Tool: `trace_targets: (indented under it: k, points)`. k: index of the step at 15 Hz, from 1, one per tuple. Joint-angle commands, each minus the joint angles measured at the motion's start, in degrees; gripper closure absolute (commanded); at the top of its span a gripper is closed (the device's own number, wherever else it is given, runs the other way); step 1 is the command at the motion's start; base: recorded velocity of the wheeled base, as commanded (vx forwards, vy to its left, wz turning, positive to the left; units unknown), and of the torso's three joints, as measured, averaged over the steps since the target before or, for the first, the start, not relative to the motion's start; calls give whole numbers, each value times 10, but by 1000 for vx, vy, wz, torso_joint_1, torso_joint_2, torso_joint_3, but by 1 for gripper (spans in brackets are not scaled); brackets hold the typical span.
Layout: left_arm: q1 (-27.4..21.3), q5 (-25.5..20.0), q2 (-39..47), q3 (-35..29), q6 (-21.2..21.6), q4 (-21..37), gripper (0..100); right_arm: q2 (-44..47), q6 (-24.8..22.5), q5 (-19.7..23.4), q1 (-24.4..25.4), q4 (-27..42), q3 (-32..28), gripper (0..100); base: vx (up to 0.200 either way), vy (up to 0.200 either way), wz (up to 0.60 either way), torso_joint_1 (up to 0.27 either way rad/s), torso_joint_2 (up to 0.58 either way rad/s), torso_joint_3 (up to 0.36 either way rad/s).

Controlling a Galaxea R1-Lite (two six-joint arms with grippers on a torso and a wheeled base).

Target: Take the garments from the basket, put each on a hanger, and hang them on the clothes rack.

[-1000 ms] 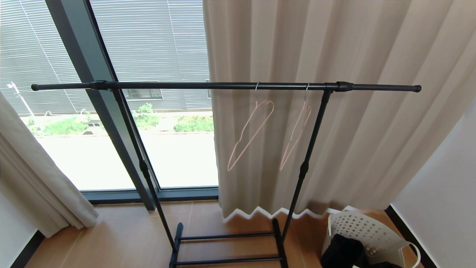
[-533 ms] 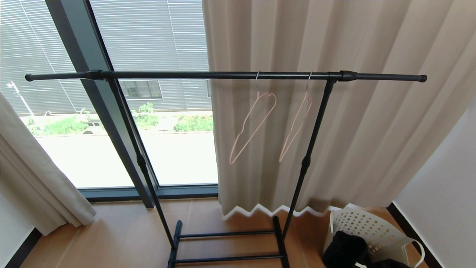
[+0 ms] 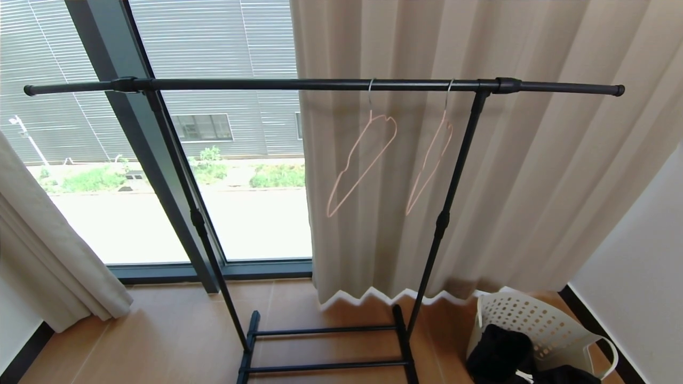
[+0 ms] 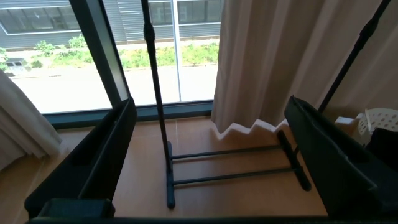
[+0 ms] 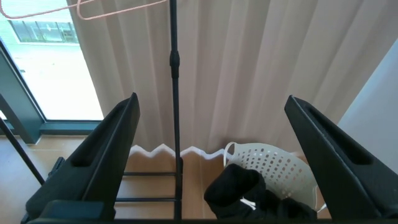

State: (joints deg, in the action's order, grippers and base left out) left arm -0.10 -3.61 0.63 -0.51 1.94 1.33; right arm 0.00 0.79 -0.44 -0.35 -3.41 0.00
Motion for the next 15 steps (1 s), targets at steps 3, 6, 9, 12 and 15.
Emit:
trace_targets:
  k: [3, 6, 9, 12, 15]
  points:
    - [0, 0, 0, 0, 0, 0, 0, 0, 0, 0, 0, 0, 0, 0, 0, 0, 0, -199, 473, 279]
    - [0, 0, 0, 0, 0, 0, 0, 0, 0, 0, 0, 0, 0, 0, 0, 0, 0, -217, 551, 333]
    - [0, 0, 0, 0, 0, 0, 0, 0, 0, 0, 0, 0, 0, 0, 0, 0, 0, -207, 536, 331]
    - [0, 0, 0, -1, -1, 0, 0, 0, 1, 0, 0, 0, 0, 0, 0, 0, 0, -186, 515, 328]
    - [0, 0, 0, 0, -1, 0, 0, 0, 1, 0, 0, 0, 0, 0, 0, 0, 0, -170, 502, 336]
